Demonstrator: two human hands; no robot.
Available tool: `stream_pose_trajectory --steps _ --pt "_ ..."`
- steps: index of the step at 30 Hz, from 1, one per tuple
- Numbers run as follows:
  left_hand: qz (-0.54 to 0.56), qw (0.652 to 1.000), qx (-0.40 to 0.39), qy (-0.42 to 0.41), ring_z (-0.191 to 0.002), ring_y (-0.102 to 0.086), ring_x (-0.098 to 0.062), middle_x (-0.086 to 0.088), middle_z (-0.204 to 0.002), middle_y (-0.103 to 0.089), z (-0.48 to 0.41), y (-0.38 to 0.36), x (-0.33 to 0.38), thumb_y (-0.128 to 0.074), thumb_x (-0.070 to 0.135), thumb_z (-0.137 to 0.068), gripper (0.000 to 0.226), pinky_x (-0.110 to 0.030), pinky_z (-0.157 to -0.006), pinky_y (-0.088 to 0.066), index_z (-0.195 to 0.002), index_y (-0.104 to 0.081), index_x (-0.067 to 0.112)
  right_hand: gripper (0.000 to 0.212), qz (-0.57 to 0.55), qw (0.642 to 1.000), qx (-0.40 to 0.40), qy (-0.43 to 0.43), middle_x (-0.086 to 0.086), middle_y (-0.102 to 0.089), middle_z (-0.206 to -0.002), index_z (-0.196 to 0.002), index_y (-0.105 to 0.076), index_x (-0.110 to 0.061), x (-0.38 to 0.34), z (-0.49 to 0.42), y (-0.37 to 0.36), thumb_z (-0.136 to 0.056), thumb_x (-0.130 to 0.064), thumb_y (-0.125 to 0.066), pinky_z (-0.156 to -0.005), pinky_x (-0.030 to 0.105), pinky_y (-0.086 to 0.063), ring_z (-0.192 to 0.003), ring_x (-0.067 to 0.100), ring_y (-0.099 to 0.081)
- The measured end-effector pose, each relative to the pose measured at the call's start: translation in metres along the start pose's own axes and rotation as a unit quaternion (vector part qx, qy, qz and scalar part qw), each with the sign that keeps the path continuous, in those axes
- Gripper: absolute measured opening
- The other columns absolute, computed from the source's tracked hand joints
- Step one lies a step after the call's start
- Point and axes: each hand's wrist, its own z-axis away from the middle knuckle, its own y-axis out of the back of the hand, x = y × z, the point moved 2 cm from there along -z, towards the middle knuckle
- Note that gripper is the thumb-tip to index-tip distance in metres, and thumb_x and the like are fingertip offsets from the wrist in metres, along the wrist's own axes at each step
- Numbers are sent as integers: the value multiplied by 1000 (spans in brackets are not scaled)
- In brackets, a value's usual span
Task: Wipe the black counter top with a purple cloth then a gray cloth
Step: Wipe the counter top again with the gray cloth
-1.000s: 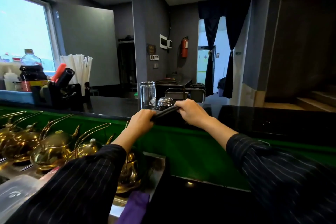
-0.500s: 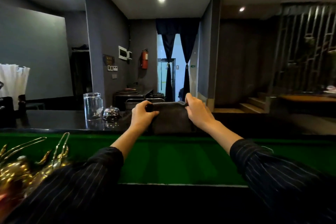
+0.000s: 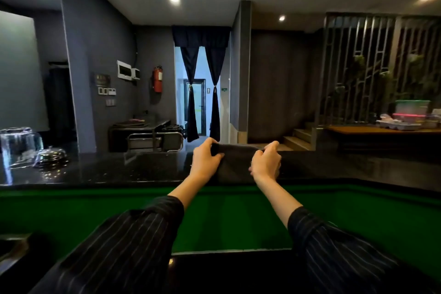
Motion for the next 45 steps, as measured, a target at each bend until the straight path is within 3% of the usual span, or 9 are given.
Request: stream_pose_trajectory --steps 3,10,17,23,28,31,34,37,45 --pt "17 999 -7 29 -80 -51 -14 -2 -81 -55 -3 -55 18 -69 9 -81 19 -15 -61 -34 -83 -50 9 39 15 999 29 -9 17 -63 -121 -136 -43 -8 19 -25 21 -106 -20 -21 -92 45 -43 -111 36 -59" --pt "16 991 -98 92 -73 -64 -22 -10 -83 -65 -16 -148 41 -70 14 -78 14 -33 -63 -57 -83 -58 8 32 195 974 65 98 18 -64 -115 -133 -33 -9 47 -84 30 -101 -9 -32 -73 41 -40 -111 35 -56" --pt "-137 983 -111 46 -95 -60 -25 3 -79 -69 -30 -156 16 -57 31 -77 17 -49 -85 -51 -66 -69 26 40 356 916 -150 111 18 -63 -123 -134 -32 -11 79 -111 -4 -98 -19 -48 -90 47 -47 -113 37 -59" --pt "-266 948 -161 -70 -120 -38 -21 3 -118 -59 -55 -128 -23 -54 25 -89 20 -49 -96 -33 -102 -68 28 61 372 856 -346 94 16 -28 -157 -150 -20 -21 90 -119 -7 -99 -50 -38 -111 65 -15 -145 41 -18" --pt "-261 925 -243 -133 -126 -39 -16 8 -128 -58 -62 -130 -32 -47 34 -94 29 -47 -104 -34 -120 -61 33 57 357 764 -532 78 10 -24 -159 -154 -20 -22 73 -151 -2 -102 -29 -44 -112 40 -24 -145 31 -24" --pt "-255 925 -249 -131 -124 -43 -17 6 -127 -61 -61 -131 -33 -45 34 -95 32 -47 -102 -39 -122 -60 31 55 394 783 -479 54 15 -35 -151 -148 -29 -22 69 -158 -20 -95 -28 -45 -106 42 -32 -135 35 -37" --pt "-254 928 -245 -122 -114 -52 -18 1 -116 -66 -59 -126 -31 -45 31 -94 30 -46 -97 -44 -114 -66 25 57 409 819 -391 95 10 -20 -161 -150 -25 -27 77 -135 -50 -98 -49 -28 -116 56 -15 -147 40 -13" --pt "-227 937 -244 -103 -82 -63 -19 -4 -87 -71 -56 -124 -31 -45 26 -91 29 -42 -80 -52 -89 -72 16 57 414 786 -434 150 3 -4 -165 -155 -11 -36 77 -123 -53 -101 -54 -18 -118 57 -4 -150 37 1" --pt "-262 928 -243 -107 -96 -65 -22 -6 -112 -70 -50 -126 -23 -43 18 -91 37 -33 -90 -49 -120 -65 21 54 438 790 -420 88 -2 1 -165 -154 -4 -42 106 -173 -22 -103 -52 -16 -117 59 1 -151 34 6"
